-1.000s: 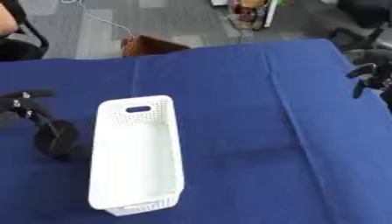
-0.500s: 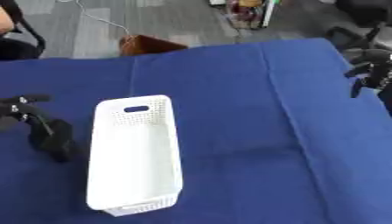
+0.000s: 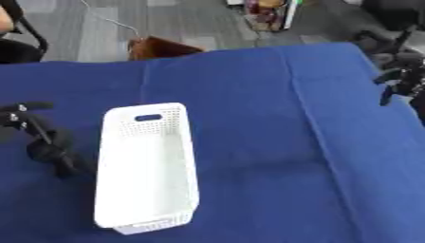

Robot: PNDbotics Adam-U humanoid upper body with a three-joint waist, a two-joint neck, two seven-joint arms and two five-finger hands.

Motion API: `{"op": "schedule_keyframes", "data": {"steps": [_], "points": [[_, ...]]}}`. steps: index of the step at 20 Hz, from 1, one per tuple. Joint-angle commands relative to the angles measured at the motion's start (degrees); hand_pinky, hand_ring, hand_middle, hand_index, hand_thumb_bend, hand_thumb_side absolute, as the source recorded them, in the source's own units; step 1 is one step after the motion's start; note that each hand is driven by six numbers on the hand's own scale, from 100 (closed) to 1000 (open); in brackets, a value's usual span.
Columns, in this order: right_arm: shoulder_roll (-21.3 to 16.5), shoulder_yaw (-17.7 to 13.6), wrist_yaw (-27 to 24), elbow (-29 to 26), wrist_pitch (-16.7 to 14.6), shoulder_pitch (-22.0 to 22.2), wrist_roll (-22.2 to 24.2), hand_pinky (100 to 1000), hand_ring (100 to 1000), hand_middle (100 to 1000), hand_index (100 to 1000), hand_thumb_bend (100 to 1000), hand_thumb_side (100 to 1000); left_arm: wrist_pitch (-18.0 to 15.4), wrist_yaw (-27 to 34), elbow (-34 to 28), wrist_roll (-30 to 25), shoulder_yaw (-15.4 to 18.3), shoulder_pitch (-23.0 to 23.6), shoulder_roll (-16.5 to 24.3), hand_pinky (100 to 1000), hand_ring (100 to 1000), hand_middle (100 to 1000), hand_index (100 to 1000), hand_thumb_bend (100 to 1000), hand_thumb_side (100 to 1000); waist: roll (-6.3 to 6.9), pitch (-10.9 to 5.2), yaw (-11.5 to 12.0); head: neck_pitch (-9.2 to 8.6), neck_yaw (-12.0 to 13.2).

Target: Pick up objects on the table and place them in the box.

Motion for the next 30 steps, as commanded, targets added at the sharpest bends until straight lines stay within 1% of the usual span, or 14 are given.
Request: {"op": "schedule_keyframes", "data": {"steps": [1, 13, 18, 20, 21, 22, 23, 24, 25, 26, 27, 28, 29, 30], "points": [[-1.2, -0.5, -0.3, -0.9, -11.8, -1.0, 11.5, 408, 667, 714, 826, 1000, 541, -7.7, -2.3, -0.5, -6.3, -0.2, -0.5, 0.9, 678, 749, 999, 882, 100, 964, -0.13, -0.53, -0.2, -0.85, -0.2], [-1.0, -0.6, -0.3, -1.0, -11.6, -0.8, 11.5, 408, 667, 714, 824, 1000, 541, -14.7, -13.7, -8.4, -4.8, -1.8, 1.3, 1.4, 758, 779, 928, 881, 100, 905, -0.09, -0.87, 0.3, -0.64, -0.5], [-0.9, -0.8, -0.4, -1.2, -11.4, -0.9, 11.5, 409, 668, 714, 824, 1000, 541, -15.2, -21.5, -11.2, -2.1, -2.3, 1.3, 1.0, 785, 781, 863, 849, 100, 842, -0.31, -0.78, 0.2, -0.86, -0.4], [-0.9, -0.8, -0.5, -1.2, -11.4, -0.9, 11.5, 409, 668, 714, 823, 1000, 541, -15.2, -25.2, -12.0, 0.0, -2.3, 1.4, 0.8, 784, 733, 794, 826, 100, 791, -0.39, -0.72, 0.2, -0.89, -0.4], [-0.9, -0.9, -0.5, -1.2, -11.5, -0.9, 11.5, 409, 668, 714, 823, 1000, 541, -15.2, -27.0, -12.3, 1.3, -2.4, 1.5, 0.8, 783, 747, 817, 833, 100, 816, -0.41, -0.70, 0.2, -0.89, -0.4], [-0.9, -0.9, -0.5, -1.2, -11.5, -0.9, 11.5, 410, 668, 714, 823, 1000, 541, -15.2, -29.1, -12.6, 2.6, -2.3, 1.5, 0.8, 793, 685, 731, 817, 100, 706, -0.43, -0.67, 0.2, -0.90, -0.4], [-0.9, -0.9, -0.5, -1.2, -11.5, -0.9, 11.5, 410, 668, 714, 823, 1000, 541, -15.2, -31.6, -12.7, 4.0, -2.2, 1.5, 0.7, 790, 666, 709, 809, 100, 681, -0.45, -0.62, 0.3, -0.95, -0.4], [-0.9, -0.9, -0.5, -1.2, -11.5, -1.0, 11.5, 410, 668, 714, 823, 1000, 541, -15.2, -34.2, -12.5, 5.7, -1.9, 1.5, 0.7, 788, 622, 659, 784, 100, 605, -0.47, -0.57, 0.3, -1.00, -0.5], [-0.9, -0.9, -0.5, -1.2, -11.6, -1.0, 11.5, 410, 668, 714, 823, 1000, 541, -15.2, -36.9, -12.2, 7.6, -1.7, 1.5, 0.6, 789, 654, 692, 800, 100, 663, -0.49, -0.52, 0.3, -1.02, -0.5], [-0.9, -0.9, -0.5, -1.2, -11.6, -1.0, 11.5, 410, 668, 714, 823, 1000, 541, -15.2, -39.8, -11.6, 9.8, -1.3, 1.4, 0.6, 750, 498, 559, 718, 139, 459, -0.52, -0.47, 0.3, -1.04, -0.5], [-0.9, -0.8, -0.5, -1.2, -11.6, -1.1, 11.5, 410, 668, 714, 823, 1000, 541, -15.2, -42.9, -10.4, 12.1, -0.7, 1.5, 0.6, 750, 498, 559, 718, 139, 459, -0.56, -0.40, 0.3, -1.10, -0.6], [-0.9, -0.9, -0.5, -1.2, -11.7, -1.1, 11.5, 410, 668, 714, 823, 1000, 541, -15.2, -45.6, -9.0, 14.6, -0.3, 1.5, 0.5, 650, 352, 447, 596, 161, 407, -0.60, -0.33, 0.3, -1.15, -0.6], [-0.9, -0.9, -0.5, -1.1, -11.8, -1.1, 11.5, 410, 668, 714, 823, 1000, 541, -15.2, -48.2, -7.4, 17.0, 0.0, 1.5, 0.4, 659, 363, 457, 607, 161, 405, -0.63, -0.27, 0.3, -1.18, -0.6], [-0.9, -0.9, -0.5, -1.1, -11.8, -1.1, 11.5, 410, 668, 714, 823, 1000, 541, -15.2, -50.6, -6.1, 19.4, 0.2, 1.6, 0.3, 520, 208, 327, 462, 183, 391, -0.67, -0.22, 0.3, -1.20, -0.6]]}}
